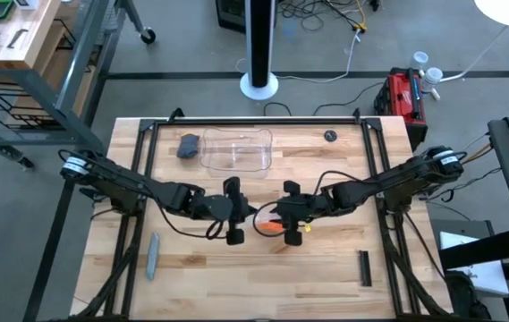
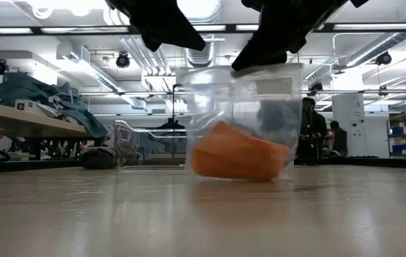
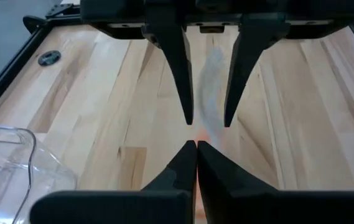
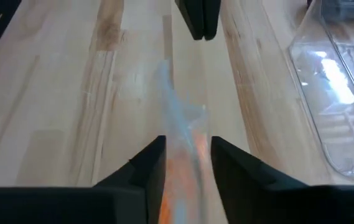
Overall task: Roll bandage
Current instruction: Put the zip bag into the transparent bin
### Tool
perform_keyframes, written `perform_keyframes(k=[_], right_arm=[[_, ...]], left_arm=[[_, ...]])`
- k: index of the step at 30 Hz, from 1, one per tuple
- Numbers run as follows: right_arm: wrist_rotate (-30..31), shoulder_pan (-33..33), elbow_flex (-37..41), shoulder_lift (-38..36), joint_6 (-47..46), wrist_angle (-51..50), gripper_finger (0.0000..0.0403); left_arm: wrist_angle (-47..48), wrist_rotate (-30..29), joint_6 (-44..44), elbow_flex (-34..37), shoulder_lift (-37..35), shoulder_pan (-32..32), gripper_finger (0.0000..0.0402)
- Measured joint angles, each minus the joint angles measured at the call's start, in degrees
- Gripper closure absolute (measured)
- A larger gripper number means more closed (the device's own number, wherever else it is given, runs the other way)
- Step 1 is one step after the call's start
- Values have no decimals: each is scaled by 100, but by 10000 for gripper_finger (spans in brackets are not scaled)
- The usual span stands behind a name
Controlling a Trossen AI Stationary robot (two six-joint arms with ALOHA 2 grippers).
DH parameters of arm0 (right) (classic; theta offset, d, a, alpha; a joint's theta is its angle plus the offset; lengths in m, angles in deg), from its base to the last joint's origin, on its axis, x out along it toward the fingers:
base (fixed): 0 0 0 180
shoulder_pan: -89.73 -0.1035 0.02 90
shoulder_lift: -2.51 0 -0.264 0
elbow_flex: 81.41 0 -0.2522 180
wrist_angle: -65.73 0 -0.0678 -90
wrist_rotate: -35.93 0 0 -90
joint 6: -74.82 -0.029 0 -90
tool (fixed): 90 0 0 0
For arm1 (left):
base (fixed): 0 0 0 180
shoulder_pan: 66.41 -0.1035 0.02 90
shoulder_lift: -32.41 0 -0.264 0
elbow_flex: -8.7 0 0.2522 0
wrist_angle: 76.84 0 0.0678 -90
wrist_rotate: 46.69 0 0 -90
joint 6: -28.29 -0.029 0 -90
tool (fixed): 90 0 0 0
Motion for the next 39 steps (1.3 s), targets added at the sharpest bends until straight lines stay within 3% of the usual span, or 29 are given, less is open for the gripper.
perform_keyframes(k=[3,10,16,21,25,28,32,36,39], right_arm=[[1,1,0,73,2,3,286],[11,0,-1,113,176,-7,393],[70,-39,-44,30,213,48,400],[904,-329,33,-328,160,42,401],[1066,-474,435,-950,-28,149,402],[1075,-481,1032,-1428,-97,732,402],[1059,-501,1920,-1926,222,2294,402],[1037,-560,2623,-2038,560,3797,403],[1064,-568,2840,-2038,697,4096,403]], left_arm=[[-13,2,235,0,2,0,392],[-16,72,412,0,4,2,374],[232,197,515,2,9,2,347],[260,26,483,2,-51,4,322],[204,-192,473,4,-217,29,305],[-81,-251,373,7,-318,73,294],[-380,-257,170,7,-341,90,279],[-474,-423,-120,11,-260,66,264],[-852,-458,-716,20,-210,82,255]])
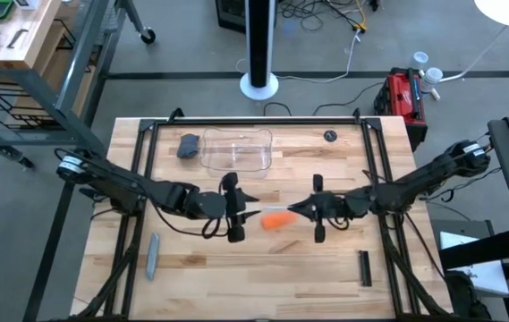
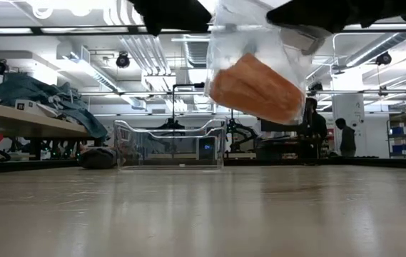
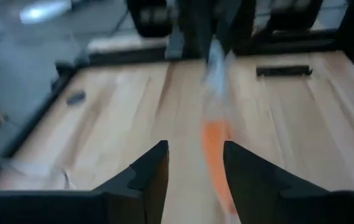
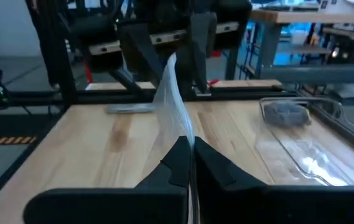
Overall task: Roll bandage
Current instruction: Put the zip bag into the transparent bin
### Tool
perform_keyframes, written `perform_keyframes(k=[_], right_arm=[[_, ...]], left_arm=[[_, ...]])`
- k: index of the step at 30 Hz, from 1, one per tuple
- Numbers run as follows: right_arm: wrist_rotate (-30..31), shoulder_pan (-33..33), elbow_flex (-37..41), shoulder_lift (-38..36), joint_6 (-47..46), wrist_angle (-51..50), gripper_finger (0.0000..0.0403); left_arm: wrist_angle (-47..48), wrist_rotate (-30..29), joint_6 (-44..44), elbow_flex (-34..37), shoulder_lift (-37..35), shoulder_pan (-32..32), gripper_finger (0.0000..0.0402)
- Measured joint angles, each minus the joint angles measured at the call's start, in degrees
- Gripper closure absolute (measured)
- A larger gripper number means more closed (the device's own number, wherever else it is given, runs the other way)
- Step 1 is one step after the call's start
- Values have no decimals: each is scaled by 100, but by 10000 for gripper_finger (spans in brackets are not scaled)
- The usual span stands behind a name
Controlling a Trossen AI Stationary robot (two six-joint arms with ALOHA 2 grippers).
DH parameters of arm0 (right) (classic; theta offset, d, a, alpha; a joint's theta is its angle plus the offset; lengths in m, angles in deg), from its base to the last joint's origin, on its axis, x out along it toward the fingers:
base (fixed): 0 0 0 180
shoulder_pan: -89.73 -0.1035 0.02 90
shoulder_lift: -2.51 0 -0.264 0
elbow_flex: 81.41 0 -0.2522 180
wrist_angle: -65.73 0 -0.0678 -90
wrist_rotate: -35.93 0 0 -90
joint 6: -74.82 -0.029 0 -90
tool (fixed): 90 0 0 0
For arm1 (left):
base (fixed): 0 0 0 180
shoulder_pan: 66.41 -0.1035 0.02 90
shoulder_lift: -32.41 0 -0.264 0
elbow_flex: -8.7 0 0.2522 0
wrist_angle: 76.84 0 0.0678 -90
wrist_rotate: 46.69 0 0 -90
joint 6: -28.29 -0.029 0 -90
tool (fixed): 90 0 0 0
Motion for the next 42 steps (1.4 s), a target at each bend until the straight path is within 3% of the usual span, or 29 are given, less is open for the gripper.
perform_keyframes(k=[8,13,22,27,32,36,42], right_arm=[[10,-29,-104,0,456,240,403],[-4,-31,-254,23,507,232,403],[-17,-288,-594,26,875,239,403],[-2,-432,-871,196,1242,234,403],[14,-466,-987,390,1321,201,403],[320,-469,-1065,528,1403,97,403],[621,-468,-1137,542,1464,-238,403]], left_arm=[[-1740,3,-709,460,26,1,251],[-2549,7,-411,1120,20,20,264],[-5287,335,-892,2167,-136,92,273],[-5478,231,-767,2275,-125,78,259],[-5744,501,-770,2244,-125,97,240],[-5628,539,-749,2173,-125,97,225],[-5568,1273,-551,2155,-125,107,204]])
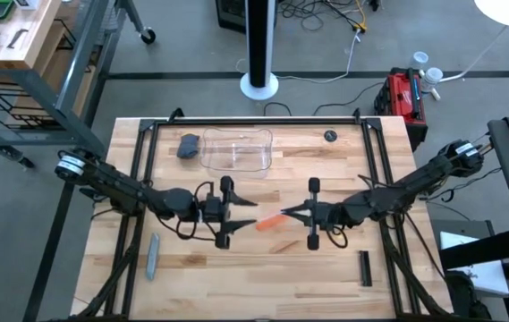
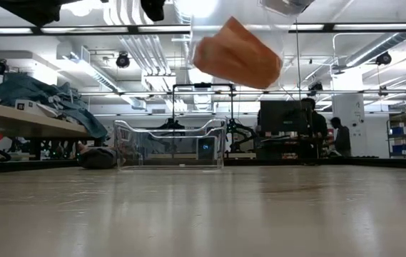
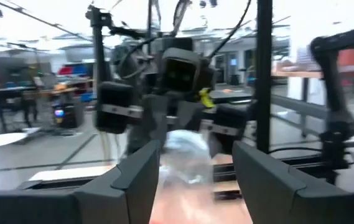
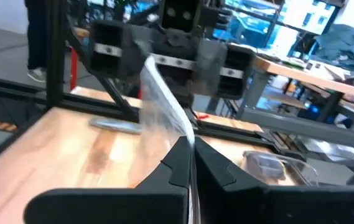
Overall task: Roll bandage
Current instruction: Put the zip bag into the transparent bin
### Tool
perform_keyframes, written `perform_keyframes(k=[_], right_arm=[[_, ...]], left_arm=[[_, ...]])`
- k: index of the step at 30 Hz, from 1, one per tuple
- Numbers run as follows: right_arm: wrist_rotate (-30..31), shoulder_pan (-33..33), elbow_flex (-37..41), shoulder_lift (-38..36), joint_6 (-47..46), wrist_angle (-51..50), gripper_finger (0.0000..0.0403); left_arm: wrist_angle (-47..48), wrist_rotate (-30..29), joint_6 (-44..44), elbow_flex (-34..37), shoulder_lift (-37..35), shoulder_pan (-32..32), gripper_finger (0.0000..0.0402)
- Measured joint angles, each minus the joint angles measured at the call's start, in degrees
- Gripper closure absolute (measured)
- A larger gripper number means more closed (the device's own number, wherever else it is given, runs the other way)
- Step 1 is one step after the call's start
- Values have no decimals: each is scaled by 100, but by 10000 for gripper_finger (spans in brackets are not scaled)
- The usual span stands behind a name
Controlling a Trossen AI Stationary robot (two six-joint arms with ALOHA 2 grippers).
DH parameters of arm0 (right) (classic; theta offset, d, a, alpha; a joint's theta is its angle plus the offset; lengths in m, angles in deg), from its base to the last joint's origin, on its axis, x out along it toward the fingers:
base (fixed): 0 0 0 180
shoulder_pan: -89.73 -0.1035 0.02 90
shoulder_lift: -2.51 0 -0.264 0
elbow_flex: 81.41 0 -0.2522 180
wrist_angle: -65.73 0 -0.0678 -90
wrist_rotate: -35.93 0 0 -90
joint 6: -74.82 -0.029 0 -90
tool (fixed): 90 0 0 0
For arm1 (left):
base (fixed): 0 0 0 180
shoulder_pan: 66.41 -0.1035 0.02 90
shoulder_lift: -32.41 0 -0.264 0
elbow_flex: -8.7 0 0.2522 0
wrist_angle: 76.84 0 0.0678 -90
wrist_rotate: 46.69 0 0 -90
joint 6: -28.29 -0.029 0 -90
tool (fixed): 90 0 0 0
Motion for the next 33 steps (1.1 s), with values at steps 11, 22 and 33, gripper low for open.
perform_keyframes(k=[11,22,33], right_arm=[[-2,-9,0,7,52,316,403],[-4,-7,-2,7,-72,342,403],[-21,-7,-9,4,-1680,-1256,361]], left_arm=[[828,-369,249,-302,94,-50,192],[1294,-709,-54,-686,179,-78,275],[2023,-1213,-258,-603,179,-75,397]])
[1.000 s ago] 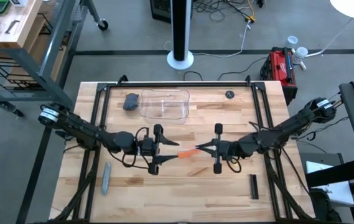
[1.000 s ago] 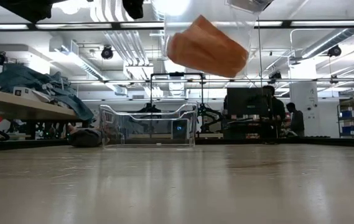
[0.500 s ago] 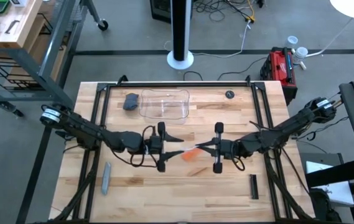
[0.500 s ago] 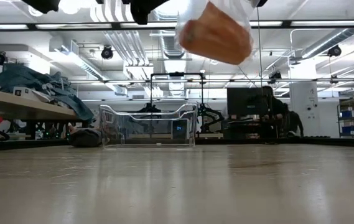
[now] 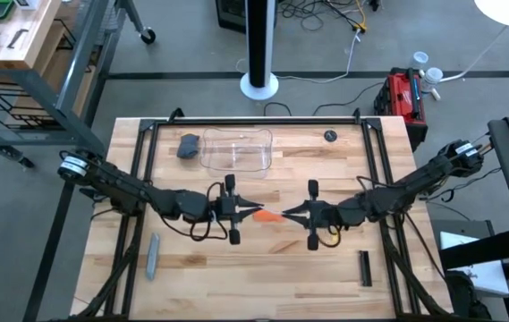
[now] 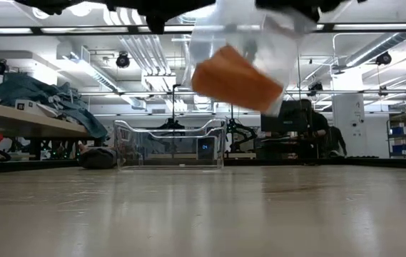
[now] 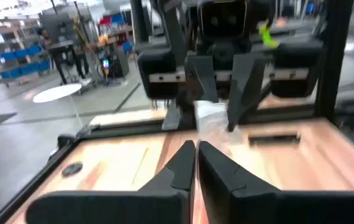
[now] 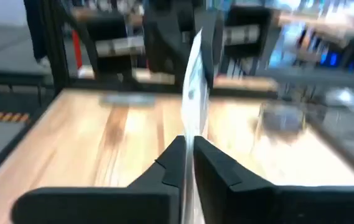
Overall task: Roll bandage
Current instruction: Put the zip bag into the transparent bin
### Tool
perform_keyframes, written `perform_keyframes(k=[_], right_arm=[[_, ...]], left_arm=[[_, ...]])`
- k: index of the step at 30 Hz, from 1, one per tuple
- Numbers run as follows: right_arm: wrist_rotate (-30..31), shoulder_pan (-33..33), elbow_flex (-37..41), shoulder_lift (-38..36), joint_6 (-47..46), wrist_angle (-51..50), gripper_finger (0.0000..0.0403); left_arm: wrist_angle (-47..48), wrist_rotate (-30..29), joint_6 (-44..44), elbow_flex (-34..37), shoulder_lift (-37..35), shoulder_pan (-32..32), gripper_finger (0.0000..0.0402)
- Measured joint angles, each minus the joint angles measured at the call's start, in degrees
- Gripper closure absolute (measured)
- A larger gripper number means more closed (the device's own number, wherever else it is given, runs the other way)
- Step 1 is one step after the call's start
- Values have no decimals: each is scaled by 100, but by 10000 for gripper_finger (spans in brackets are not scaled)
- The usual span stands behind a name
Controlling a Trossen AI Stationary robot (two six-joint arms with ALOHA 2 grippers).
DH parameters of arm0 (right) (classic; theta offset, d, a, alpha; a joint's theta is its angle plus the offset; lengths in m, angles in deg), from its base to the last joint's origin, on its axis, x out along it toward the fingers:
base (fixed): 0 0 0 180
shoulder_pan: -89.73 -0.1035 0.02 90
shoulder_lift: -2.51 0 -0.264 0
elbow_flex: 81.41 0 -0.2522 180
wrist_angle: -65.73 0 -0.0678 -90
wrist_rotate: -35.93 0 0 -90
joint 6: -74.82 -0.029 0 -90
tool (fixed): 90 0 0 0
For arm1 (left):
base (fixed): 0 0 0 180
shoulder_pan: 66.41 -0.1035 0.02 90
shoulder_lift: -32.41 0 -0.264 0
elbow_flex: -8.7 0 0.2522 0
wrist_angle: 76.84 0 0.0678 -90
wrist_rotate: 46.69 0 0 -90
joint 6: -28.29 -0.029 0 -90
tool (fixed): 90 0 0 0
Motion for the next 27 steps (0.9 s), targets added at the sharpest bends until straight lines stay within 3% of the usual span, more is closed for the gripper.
perform_keyframes(k=[7,11,19,27], right_arm=[[-16,15,0,0,-723,-599,300],[-112,182,-66,0,-917,-556,276],[-1237,612,-542,445,-1043,-551,249],[-1069,685,-1242,1057,-871,-1144,241]], left_arm=[[985,20,418,6,0,1,401],[1013,434,420,7,-2,1,401],[1019,445,252,-70,-4,-1,401],[1021,445,254,-70,-2,1,401]])
